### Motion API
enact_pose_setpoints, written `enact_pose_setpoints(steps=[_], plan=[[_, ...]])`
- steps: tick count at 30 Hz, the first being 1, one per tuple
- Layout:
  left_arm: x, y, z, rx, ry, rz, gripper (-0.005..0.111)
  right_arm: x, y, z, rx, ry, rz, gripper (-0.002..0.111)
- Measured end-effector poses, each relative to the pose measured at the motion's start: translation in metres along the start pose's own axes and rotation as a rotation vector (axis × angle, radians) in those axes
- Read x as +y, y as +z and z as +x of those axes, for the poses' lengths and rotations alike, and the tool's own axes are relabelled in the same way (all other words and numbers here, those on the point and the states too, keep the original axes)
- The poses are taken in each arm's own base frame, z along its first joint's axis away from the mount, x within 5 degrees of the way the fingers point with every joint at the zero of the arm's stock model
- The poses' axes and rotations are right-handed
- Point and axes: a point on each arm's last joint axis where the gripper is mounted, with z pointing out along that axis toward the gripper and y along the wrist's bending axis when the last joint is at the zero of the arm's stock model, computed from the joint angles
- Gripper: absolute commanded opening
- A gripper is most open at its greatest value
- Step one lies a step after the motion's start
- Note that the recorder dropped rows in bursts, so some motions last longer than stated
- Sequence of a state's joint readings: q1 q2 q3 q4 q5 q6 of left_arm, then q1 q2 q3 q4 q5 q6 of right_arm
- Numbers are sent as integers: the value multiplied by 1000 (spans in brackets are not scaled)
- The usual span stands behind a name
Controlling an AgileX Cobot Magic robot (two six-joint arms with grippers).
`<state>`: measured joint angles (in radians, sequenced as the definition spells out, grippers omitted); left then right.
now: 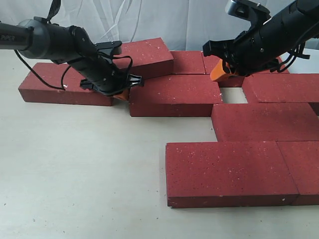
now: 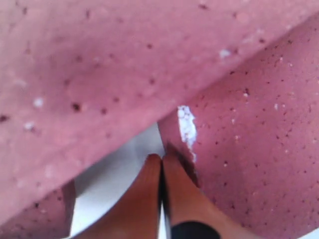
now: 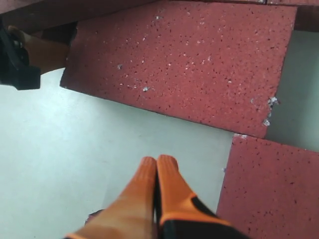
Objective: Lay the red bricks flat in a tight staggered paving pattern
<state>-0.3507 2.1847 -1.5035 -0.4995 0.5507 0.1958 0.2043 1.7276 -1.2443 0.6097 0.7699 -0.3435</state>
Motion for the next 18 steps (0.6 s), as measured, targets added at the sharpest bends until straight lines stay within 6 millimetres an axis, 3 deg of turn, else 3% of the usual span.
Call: enact_pose_setpoints(steps=[18], plan=[[-38,9,2,-88,12,48,0,0,0,-1,-7,0,2,-1]])
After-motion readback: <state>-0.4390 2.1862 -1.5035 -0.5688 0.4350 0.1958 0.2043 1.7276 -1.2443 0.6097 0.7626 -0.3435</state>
